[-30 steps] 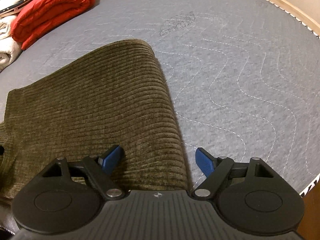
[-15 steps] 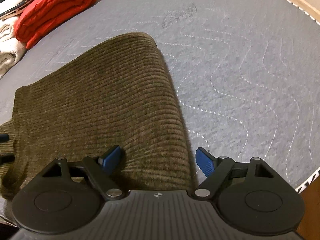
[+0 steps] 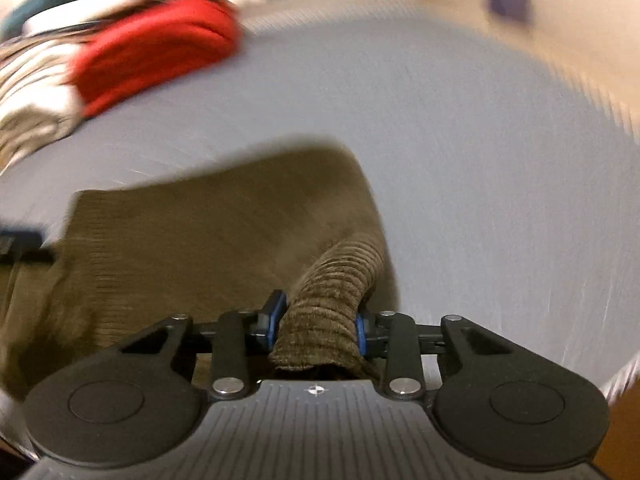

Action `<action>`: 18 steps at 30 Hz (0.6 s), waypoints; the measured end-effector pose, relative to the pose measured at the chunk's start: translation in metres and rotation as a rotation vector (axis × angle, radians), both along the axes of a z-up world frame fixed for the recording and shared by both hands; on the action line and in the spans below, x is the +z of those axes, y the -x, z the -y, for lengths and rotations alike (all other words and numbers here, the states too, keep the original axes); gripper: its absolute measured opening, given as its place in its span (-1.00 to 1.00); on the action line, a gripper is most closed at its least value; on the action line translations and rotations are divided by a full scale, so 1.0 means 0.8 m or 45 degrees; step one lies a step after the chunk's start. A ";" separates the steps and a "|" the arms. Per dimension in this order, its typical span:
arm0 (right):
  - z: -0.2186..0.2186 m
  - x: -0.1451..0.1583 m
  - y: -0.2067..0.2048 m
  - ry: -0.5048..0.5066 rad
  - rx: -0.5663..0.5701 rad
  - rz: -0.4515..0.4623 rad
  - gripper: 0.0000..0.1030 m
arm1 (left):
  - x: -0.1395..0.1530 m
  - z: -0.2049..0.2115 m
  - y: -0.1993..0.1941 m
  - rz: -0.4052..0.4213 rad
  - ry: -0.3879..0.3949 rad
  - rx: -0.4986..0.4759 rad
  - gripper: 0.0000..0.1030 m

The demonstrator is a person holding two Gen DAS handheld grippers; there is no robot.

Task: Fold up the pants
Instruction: 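Grasp the folded edge of the olive pants with the right tool, then grasp the fold edge with the left tool while the right tool lifts its edge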

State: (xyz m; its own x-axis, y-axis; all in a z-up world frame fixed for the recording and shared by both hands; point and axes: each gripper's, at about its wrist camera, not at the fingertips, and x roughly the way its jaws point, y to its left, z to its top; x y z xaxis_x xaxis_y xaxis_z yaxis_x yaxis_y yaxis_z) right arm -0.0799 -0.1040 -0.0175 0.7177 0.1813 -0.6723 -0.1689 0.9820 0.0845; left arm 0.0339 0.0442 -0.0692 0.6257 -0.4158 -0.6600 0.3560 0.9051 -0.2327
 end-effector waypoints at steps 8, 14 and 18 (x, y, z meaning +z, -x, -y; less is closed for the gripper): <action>-0.149 0.034 0.086 0.373 0.495 0.487 -0.35 | 0.035 0.010 -0.002 -0.067 0.313 -0.203 0.94; -0.223 0.023 0.143 0.522 0.808 0.654 -0.37 | 0.019 0.000 -0.004 -0.127 0.258 -0.104 0.89; -0.250 0.017 0.150 0.528 0.921 0.634 -0.38 | -0.005 -0.025 -0.016 -0.229 0.121 0.084 -0.37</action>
State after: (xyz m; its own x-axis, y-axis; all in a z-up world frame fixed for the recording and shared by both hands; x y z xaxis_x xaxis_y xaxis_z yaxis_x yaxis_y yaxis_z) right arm -0.1997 0.0957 -0.0040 0.7455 0.5077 -0.4319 -0.6665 0.5626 -0.4891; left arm 0.0466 0.0640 -0.0728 0.5292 -0.4434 -0.7234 0.2413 0.8961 -0.3726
